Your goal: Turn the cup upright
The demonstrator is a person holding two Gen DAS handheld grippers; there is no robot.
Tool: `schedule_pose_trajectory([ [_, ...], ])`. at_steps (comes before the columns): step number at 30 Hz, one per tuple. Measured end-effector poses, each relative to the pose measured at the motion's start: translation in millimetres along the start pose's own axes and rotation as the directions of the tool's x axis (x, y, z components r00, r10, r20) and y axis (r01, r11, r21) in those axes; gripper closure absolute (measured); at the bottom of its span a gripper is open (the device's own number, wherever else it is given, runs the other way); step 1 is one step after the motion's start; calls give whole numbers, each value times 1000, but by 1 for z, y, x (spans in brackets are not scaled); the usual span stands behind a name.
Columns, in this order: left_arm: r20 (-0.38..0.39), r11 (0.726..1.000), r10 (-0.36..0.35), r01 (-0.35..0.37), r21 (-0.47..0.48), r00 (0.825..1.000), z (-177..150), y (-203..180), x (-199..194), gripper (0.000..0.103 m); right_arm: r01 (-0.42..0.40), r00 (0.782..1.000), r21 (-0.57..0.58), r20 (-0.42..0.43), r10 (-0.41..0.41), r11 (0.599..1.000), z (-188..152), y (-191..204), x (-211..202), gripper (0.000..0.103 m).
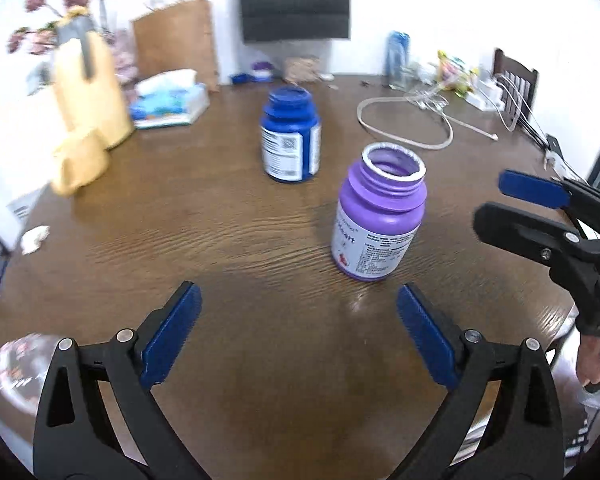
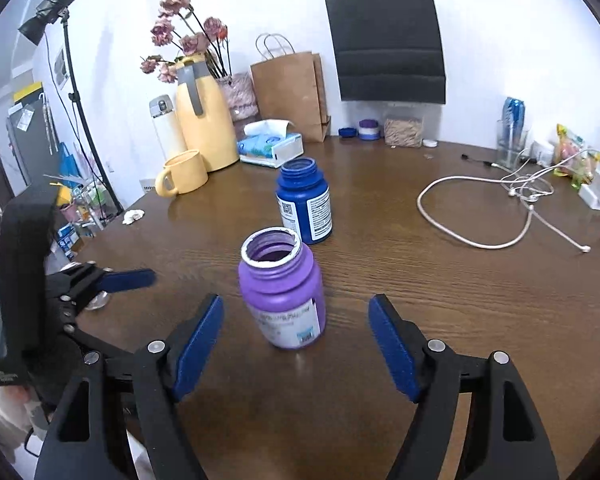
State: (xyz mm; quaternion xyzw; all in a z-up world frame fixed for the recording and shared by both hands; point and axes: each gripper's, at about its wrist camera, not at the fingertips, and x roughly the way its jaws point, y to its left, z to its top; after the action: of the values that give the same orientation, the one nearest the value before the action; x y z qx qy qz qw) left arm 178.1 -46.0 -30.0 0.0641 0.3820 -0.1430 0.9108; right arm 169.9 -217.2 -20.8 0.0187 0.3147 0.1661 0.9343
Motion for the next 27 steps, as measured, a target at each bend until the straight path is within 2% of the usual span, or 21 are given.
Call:
schedule_pose_trajectory([
  [5,50,996,75,-72,-56,996,-11,-4,-51,0,52,999,-28,-11,-53,998,-6,11,-39,24],
  [10,122,983,169,-159,-94,978,-41,-10,-100,0,27,999,-5,-33,-27,1000,-32,26,-76,24],
  [12,132,976,188,-170,-135,973,-58,-9,-116,0,29,999,6,-24,-29,1000,-45,34,-87,24],
  [16,99,974,140,-120,-190,985,-86,-7,-131,0,51,999,14,-3,-51,999,-79,46,-106,24],
  [19,83,972,140,-121,-203,987,-109,-10,-131,0,49,999,57,-12,-48,997,-96,45,-106,24],
  [23,39,978,116,-107,-177,992,-114,-18,-123,0,43,998,72,-38,-40,997,-104,52,-97,24],
  [27,63,978,128,-116,-174,990,-113,-21,-130,0,66,998,25,-26,-65,997,-104,62,-101,24],
])
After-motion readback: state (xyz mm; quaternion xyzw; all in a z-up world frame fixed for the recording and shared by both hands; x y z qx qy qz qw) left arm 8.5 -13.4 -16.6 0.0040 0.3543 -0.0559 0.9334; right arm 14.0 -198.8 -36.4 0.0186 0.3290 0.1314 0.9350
